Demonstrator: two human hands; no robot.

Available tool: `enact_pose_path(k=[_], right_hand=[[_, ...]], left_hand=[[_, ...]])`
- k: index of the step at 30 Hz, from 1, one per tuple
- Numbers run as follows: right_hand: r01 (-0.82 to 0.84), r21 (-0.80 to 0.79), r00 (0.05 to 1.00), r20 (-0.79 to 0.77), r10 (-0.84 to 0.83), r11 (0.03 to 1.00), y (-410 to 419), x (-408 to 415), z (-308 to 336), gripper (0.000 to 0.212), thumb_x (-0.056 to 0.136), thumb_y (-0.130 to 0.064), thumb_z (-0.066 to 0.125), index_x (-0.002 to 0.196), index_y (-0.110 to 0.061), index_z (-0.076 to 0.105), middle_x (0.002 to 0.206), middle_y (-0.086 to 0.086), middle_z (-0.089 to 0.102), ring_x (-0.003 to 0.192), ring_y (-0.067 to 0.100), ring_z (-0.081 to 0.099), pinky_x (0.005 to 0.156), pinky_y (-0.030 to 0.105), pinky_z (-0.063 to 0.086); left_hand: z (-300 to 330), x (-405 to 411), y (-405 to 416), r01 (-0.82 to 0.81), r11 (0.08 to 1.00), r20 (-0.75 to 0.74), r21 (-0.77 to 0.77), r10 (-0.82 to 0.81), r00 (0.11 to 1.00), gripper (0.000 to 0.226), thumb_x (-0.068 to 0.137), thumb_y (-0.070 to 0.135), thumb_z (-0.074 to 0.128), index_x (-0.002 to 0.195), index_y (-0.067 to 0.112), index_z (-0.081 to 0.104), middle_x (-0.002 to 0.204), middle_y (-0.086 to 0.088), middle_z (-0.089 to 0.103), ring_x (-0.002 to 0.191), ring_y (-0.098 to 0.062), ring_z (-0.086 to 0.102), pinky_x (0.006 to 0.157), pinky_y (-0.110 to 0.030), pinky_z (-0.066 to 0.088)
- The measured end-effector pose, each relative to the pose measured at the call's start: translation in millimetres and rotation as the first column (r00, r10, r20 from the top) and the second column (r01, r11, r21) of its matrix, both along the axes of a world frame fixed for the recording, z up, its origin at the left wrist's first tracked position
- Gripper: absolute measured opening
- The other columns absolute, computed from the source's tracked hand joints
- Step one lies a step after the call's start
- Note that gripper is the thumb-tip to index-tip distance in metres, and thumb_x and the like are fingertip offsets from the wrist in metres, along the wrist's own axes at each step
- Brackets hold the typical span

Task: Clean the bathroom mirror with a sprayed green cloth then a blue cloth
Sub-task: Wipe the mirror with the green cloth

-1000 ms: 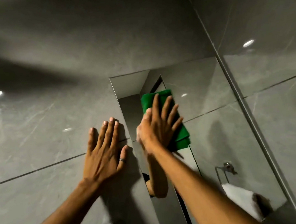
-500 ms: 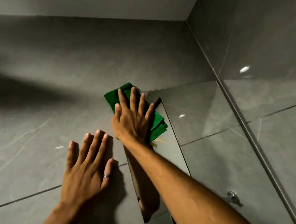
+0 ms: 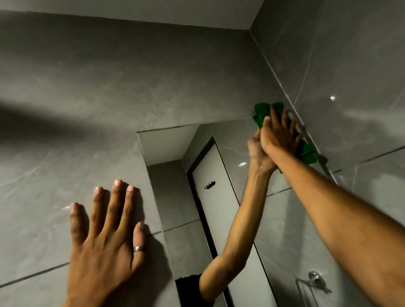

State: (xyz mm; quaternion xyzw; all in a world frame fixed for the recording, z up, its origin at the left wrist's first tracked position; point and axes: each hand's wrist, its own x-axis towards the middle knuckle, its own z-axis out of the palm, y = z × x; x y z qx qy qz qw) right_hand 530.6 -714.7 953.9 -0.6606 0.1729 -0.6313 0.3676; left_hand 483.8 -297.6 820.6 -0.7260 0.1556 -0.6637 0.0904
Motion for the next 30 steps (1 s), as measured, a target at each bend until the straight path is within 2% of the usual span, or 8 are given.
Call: enact_pose_path(k=[7,13,17,23,25,27,28,30], right_hand=[[-0.05,0.092,0.998,-0.037,0.053,0.995,-23,-3,-8,0.058,0.099,-0.054,0.008,0.157,-0.043,0.007,0.17,-0.003,0.001,0.156,0.031,0.002,0.123,0.062,0.0],[-0.093,-0.001,0.993,-0.069,0.092,0.996,32,-20,-49,0.081,0.088,-0.079,0.023,0.157,-0.039,0.01,0.17,0.0,0.003,0.156,0.031,0.003,0.122,0.062,0.002],[-0.099,-0.118,0.995,0.009,0.101,0.988,116,-28,-89,0.069,0.095,-0.057,0.043,0.157,-0.037,0.021,0.17,0.0,0.008,0.156,0.031,0.006,0.123,0.061,0.002],[-0.317,-0.135,0.937,0.109,0.332,0.939,260,-72,-137,0.053,0.103,-0.028,0.041,0.155,-0.035,0.03,0.169,-0.002,0.012,0.157,0.029,0.001,0.125,0.057,-0.003],[-0.499,-0.113,0.837,0.194,0.511,0.859,298,-93,-147,0.049,0.104,-0.021,0.041,0.152,-0.031,0.037,0.167,0.0,0.024,0.155,0.03,0.015,0.126,0.054,0.009],[-0.722,0.029,0.654,0.351,0.67,0.691,322,-121,-149,0.047,0.104,-0.018,0.043,0.151,-0.024,0.039,0.158,0.008,0.042,0.144,0.029,0.04,0.118,0.044,0.033],[-0.834,0.132,0.532,0.45,0.717,0.536,330,-137,-150,0.047,0.104,-0.018,0.045,0.151,-0.021,0.04,0.153,0.011,0.048,0.137,0.028,0.049,0.111,0.038,0.041],[-0.961,0.259,0.246,0.632,0.735,0.099,342,-167,-157,0.046,0.103,-0.021,0.048,0.149,-0.018,0.043,0.141,0.015,0.056,0.12,0.029,0.058,0.099,0.037,0.047]], left_hand=[[0,1,2,-0.022,1.0,-0.009,-0.002,0.022,1.0,0.074,0.096,0.049,0.024,0.161,0.011,0.022,0.171,-0.016,0.013,0.159,-0.038,0.008,0.125,-0.067,0.012],[-2,11,4,-0.021,1.0,0.013,0.0,0.021,1.0,0.074,0.099,0.049,0.024,0.163,0.014,0.014,0.173,-0.014,0.008,0.16,-0.036,0.001,0.126,-0.066,0.008],[-1,8,3,-0.032,0.999,-0.058,0.004,0.032,0.998,0.074,0.1,0.05,0.021,0.164,0.015,0.007,0.174,-0.012,0.0,0.16,-0.035,-0.005,0.126,-0.065,0.002],[9,-28,1,0.027,0.998,-0.371,-0.062,-0.048,0.927,0.074,0.096,0.05,0.006,0.163,0.021,-0.007,0.171,-0.005,-0.017,0.157,-0.029,-0.022,0.126,-0.058,-0.014],[8,-49,-1,0.2,0.958,-0.495,-0.208,-0.279,0.823,0.073,0.096,0.046,0.011,0.163,0.021,-0.003,0.173,-0.005,-0.013,0.158,-0.026,-0.02,0.127,-0.053,-0.014],[-1,-79,-2,0.381,0.782,-0.518,-0.494,-0.616,0.594,0.077,0.094,0.047,0.018,0.164,0.016,0.006,0.174,-0.011,0.004,0.16,-0.027,-0.006,0.13,-0.05,-0.002],[-9,-93,-1,0.422,0.653,-0.466,-0.629,-0.752,0.466,0.08,0.093,0.049,0.023,0.164,0.014,0.01,0.172,-0.014,0.016,0.16,-0.029,0.006,0.13,-0.049,0.008],[-31,-117,8,0.378,0.456,-0.345,-0.806,-0.88,0.327,0.079,0.095,0.05,0.042,0.162,0.015,0.019,0.164,-0.014,0.036,0.151,-0.029,0.033,0.125,-0.046,0.029]])
